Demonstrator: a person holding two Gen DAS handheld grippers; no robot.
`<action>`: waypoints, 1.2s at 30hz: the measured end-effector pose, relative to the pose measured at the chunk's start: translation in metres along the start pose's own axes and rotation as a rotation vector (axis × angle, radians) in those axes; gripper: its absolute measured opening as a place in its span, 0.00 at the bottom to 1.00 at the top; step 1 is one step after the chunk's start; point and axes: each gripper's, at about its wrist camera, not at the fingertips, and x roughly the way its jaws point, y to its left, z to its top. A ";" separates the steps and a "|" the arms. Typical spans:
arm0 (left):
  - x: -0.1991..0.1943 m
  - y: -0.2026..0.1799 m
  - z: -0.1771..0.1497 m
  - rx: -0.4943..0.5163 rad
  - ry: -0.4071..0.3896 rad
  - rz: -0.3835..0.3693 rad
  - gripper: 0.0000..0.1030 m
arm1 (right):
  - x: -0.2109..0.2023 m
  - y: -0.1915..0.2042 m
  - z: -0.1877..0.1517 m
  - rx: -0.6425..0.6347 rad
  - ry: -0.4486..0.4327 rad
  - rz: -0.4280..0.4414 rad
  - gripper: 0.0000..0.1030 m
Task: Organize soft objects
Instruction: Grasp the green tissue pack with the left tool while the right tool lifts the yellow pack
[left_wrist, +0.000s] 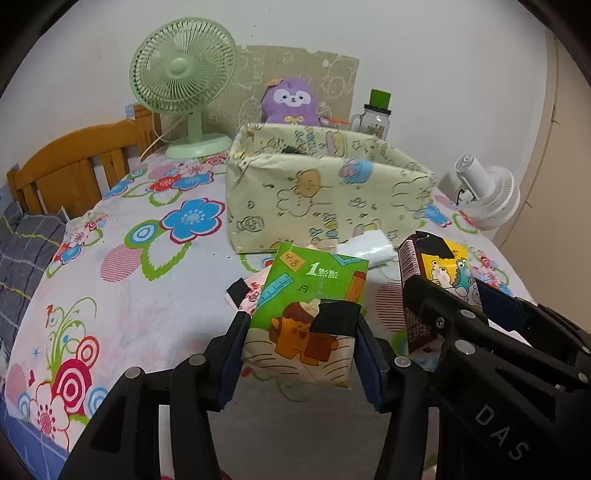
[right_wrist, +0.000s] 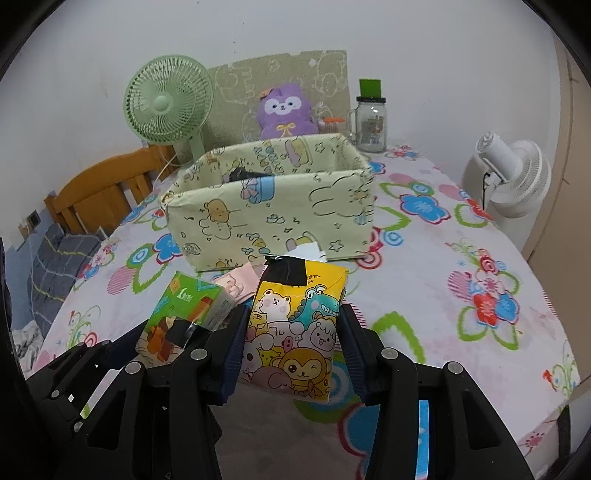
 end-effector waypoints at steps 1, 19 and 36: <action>-0.003 -0.002 0.000 0.001 -0.005 0.000 0.54 | -0.005 -0.001 0.000 0.000 -0.008 -0.001 0.49; -0.064 -0.033 0.022 0.020 -0.140 0.004 0.54 | -0.077 -0.016 0.022 0.000 -0.153 -0.024 0.49; -0.117 -0.044 0.063 0.057 -0.266 0.011 0.54 | -0.132 -0.012 0.062 -0.004 -0.259 -0.016 0.49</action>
